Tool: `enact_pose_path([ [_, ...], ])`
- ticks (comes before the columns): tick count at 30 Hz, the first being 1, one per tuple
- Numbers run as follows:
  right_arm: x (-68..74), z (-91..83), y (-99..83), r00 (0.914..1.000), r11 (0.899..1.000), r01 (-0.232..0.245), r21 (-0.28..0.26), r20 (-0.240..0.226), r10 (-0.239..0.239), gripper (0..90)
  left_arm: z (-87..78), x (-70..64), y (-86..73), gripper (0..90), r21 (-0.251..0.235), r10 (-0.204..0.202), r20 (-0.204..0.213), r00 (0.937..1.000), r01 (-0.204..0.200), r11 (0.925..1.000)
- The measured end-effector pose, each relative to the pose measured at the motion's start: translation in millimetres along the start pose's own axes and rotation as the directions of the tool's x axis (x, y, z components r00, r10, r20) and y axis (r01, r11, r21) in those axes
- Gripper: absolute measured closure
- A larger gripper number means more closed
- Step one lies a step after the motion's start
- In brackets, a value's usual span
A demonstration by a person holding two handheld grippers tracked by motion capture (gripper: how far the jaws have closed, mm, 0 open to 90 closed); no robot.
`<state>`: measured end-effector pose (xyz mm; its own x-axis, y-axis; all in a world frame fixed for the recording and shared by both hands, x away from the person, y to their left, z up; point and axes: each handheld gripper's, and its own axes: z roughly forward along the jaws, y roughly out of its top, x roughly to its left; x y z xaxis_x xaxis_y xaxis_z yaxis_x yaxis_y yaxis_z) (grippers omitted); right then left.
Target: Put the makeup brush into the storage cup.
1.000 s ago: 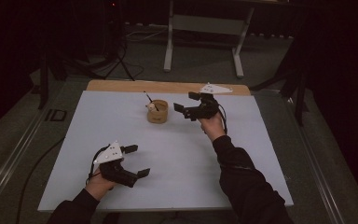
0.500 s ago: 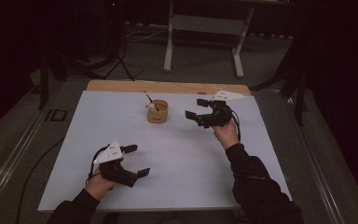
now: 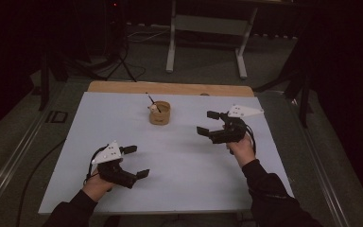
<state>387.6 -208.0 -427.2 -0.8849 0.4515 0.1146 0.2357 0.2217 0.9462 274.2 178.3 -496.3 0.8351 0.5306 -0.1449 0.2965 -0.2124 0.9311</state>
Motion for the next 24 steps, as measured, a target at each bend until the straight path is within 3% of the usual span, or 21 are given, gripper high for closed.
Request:
enact_pose_path([
  [7, 9.1, -16.3, -15.9, 0.9994, 1.0, -0.02, 0.024, -0.026, 0.02, 19.8, -6.0, 0.6, 2.5, 0.0, 0.014, 0.019, 0.011, 0.9998, -0.019, 0.9997],
  [10, 12.2, -20.7, -22.2, 0.9996, 1.0, -0.008, 0.016, -0.028, 0.008, 19.9, -6.8, 1.1, 2.2, 0.0, 0.022, 0.014, 0.018, 0.9997, -0.015, 0.9996],
  [11, 15.0, -24.1, -29.4, 0.9998, 0.999, -0.008, 0.043, -0.019, 0.009, 19.9, -9.2, 1.1, -0.1, 0.0, 0.036, 0.007, 0.026, 0.9996, -0.008, 0.9993],
  [15, 18.5, -27.4, -36.5, 0.9998, 0.998, 0.007, 0.059, -0.021, -0.006, 16.6, -12.6, 2.1, -2.7, 0.0, 0.042, -0.002, 0.031, 0.9995, 0.0, 0.9991],
  [18, 20.0, -34.5, -41.0, 0.9989, 0.998, -0.024, 0.052, -0.038, 0.026, 14.8, -17.8, 4.1, -4.8, 0.0, 0.049, -0.01, 0.02, 0.9998, 0.009, 0.9987],
  [24, 25.8, -49.6, -51.0, 0.9999, 0.996, -0.014, 0.089, 0.0, 0.015, 13.8, -27.8, 7.6, -7.8, 0.0, 0.071, -0.019, -0.008, 0.9998, 0.019, 0.9973],
])
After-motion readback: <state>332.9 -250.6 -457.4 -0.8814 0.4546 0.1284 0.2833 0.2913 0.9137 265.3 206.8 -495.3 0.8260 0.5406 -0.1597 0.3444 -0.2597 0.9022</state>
